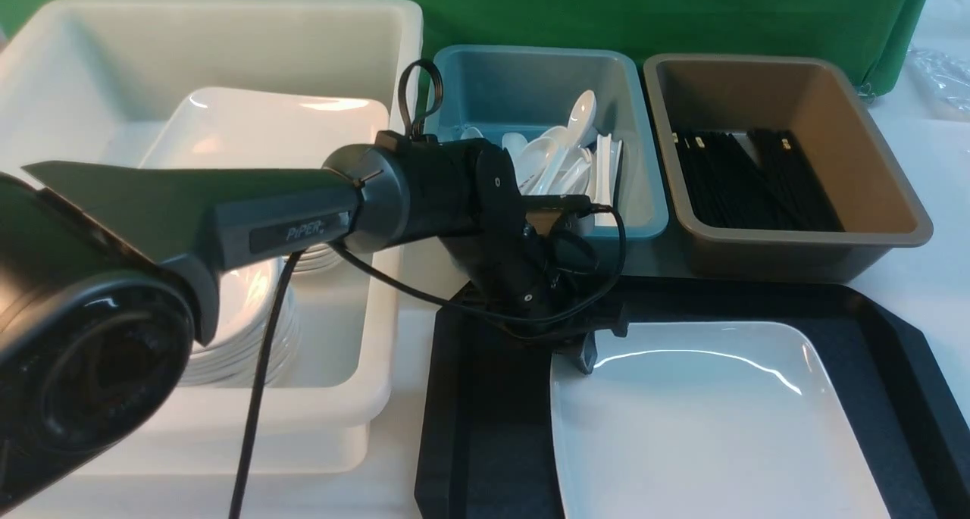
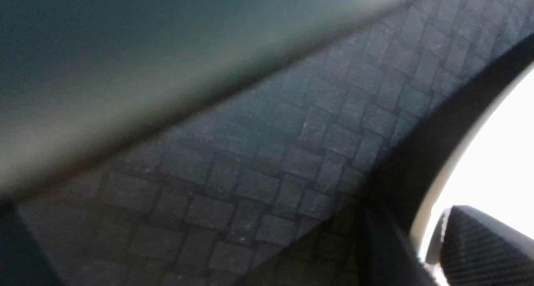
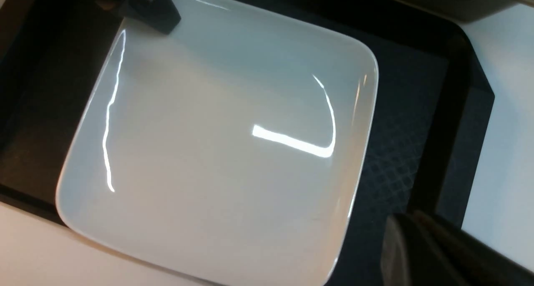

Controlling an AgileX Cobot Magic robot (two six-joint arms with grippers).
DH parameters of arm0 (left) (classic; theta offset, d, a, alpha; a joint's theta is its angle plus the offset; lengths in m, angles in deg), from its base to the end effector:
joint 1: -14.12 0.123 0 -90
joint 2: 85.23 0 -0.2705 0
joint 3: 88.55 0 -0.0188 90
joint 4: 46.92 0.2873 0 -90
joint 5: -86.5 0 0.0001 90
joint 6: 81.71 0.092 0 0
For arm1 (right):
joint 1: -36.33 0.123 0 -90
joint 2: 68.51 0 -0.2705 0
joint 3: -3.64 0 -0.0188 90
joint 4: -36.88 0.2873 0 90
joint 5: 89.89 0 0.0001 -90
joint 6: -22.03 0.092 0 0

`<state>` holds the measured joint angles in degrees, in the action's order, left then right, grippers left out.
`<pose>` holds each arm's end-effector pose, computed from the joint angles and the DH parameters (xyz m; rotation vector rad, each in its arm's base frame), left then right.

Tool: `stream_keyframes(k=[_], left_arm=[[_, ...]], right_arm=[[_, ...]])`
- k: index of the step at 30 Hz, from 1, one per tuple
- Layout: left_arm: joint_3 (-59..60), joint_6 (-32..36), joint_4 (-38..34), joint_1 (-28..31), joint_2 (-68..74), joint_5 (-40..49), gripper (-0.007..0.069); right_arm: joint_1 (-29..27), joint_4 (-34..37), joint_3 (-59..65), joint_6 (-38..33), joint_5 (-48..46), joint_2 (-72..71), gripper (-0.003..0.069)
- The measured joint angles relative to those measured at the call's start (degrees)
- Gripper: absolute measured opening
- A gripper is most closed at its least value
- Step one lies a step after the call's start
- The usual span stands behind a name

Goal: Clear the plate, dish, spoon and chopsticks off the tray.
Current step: Use the left arm to put the plate into the large storage box on the left

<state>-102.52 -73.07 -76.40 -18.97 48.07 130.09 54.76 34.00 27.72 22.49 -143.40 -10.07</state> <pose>0.3819 -0.2861 0.1147 0.5762 2.8097 -0.6710 0.1953 0.0612 0.3433 -0.3868 2.3431 0.0958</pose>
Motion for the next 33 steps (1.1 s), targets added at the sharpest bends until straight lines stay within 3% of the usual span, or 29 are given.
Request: stream_keyframes(k=[11,20,33], left_arm=[[0.1,0.6,-1.8,-0.1,-1.6,-1.3,0.0117],[0.1,2.8,1.0,-0.1,-12.1,-1.4,0.0023],[0.2,4.0,2.0,-0.1,-17.6,0.5,0.0017]], right_arm=[[0.0,0.1,0.0,0.0,0.0,0.0,0.0037],[0.0,0.1,0.0,-0.8,0.1,0.0,0.0037],[0.0,0.1,0.0,-1.1,1.7,0.0,0.0037]])
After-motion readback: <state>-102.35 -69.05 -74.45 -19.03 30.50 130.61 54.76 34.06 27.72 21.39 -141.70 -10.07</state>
